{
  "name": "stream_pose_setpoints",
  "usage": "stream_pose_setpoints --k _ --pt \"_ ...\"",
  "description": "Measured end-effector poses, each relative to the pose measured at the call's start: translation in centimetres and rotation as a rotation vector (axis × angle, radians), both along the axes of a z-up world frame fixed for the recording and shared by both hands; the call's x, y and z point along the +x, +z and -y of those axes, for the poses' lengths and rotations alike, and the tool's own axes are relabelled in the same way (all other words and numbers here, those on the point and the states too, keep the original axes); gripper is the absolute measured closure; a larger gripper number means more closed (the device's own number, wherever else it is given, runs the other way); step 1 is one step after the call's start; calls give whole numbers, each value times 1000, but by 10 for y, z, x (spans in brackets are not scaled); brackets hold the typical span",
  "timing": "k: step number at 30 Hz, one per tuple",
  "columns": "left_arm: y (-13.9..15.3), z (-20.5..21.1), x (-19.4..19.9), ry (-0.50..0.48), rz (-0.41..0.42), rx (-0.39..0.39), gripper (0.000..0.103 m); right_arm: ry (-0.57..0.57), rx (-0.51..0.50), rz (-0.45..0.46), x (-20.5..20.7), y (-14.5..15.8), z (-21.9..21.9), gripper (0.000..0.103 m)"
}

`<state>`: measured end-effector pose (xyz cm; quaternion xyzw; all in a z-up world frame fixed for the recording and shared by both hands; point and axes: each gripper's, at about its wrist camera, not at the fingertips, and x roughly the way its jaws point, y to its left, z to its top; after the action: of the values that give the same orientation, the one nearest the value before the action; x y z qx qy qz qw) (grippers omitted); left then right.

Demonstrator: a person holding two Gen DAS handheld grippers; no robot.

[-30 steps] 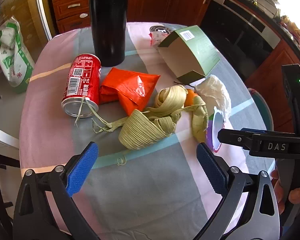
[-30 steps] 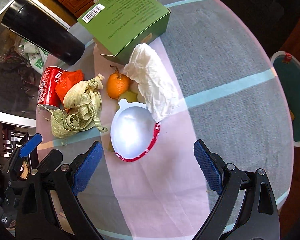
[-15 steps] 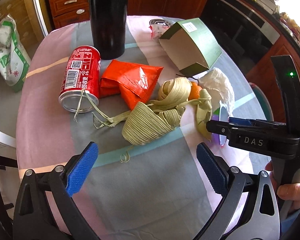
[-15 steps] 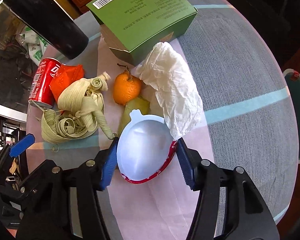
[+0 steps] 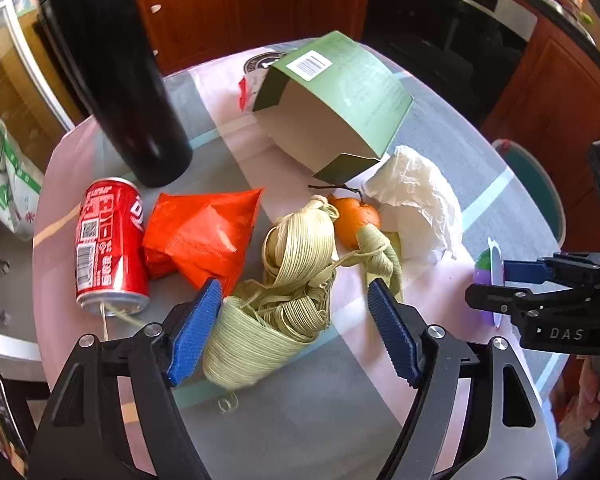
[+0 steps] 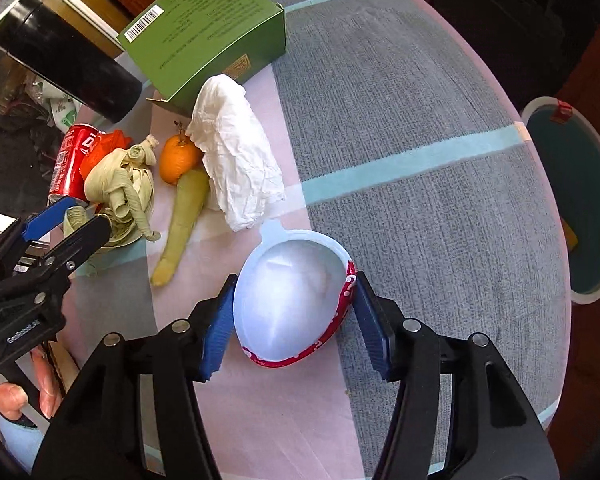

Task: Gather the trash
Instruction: 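Grasp the white red-rimmed bowl with the right tool while the left tool grasps the pale green husk bundle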

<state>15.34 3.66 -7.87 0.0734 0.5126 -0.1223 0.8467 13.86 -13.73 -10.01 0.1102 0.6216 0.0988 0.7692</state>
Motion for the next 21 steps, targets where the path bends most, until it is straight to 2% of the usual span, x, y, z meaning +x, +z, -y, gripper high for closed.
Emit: stream_pose_setpoints --k 3,6,9,10,11,13,15,21 --pt "-14 10 8 -17 -41 43 31 6 5 8 1 -1 0 49" --pt "-31 9 13 6 -91 58 31 15 11 17 1 -1 2 49" --pt "-37 7 11 23 -90 53 31 23 25 18 2 -3 3 49" --pt "-38 7 10 23 -92 50 34 24 27 18 2 -3 3 49" --pt "-36 8 9 21 -94 26 53 25 29 19 2 -3 4 49" --pt "-32 8 6 23 -90 3 63 28 32 22 0 -3 7 49" --pt "-26 11 1 23 -79 -11 68 29 37 22 -1 -3 9 49" --pt "-7 12 -17 36 -71 -86 69 23 50 26 -16 2 23 49"
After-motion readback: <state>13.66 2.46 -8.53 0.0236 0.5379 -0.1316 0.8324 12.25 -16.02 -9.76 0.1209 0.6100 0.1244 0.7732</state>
